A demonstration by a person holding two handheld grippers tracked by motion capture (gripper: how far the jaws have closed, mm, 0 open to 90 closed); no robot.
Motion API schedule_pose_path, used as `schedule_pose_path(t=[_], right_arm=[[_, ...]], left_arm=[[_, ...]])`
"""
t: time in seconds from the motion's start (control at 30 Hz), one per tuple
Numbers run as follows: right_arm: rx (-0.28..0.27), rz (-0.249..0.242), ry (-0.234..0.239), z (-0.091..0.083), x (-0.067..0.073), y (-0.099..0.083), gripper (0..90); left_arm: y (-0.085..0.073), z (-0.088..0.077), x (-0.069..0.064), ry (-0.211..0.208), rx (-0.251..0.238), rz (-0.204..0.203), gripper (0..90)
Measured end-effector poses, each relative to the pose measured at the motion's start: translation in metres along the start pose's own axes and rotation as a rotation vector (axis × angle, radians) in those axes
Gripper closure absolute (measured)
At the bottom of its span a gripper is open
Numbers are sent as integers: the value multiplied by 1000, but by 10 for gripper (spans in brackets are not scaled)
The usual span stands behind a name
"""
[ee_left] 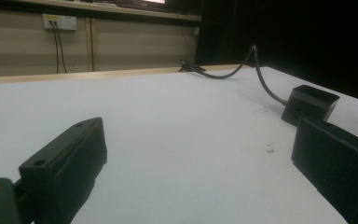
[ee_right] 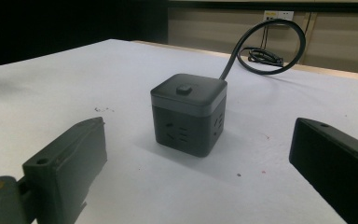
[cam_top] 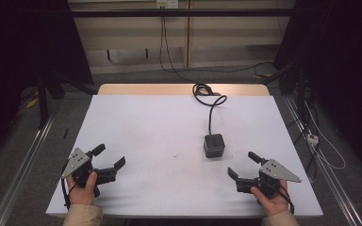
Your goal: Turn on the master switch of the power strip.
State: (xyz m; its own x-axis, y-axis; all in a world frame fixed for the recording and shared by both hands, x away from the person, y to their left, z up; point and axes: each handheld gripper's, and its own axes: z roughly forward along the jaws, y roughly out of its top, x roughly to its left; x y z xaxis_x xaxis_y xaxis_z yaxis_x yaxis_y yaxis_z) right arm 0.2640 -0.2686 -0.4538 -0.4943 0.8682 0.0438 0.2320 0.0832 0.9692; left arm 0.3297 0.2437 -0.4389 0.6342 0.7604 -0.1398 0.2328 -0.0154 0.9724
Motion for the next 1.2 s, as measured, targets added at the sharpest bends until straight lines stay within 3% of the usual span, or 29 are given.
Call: schedule_pose_path(t=[1.2], right_arm=[[9, -4, 14, 20, 2, 6, 45]], left_arm=[[-3, -7, -2, -25, 3, 26, 28]])
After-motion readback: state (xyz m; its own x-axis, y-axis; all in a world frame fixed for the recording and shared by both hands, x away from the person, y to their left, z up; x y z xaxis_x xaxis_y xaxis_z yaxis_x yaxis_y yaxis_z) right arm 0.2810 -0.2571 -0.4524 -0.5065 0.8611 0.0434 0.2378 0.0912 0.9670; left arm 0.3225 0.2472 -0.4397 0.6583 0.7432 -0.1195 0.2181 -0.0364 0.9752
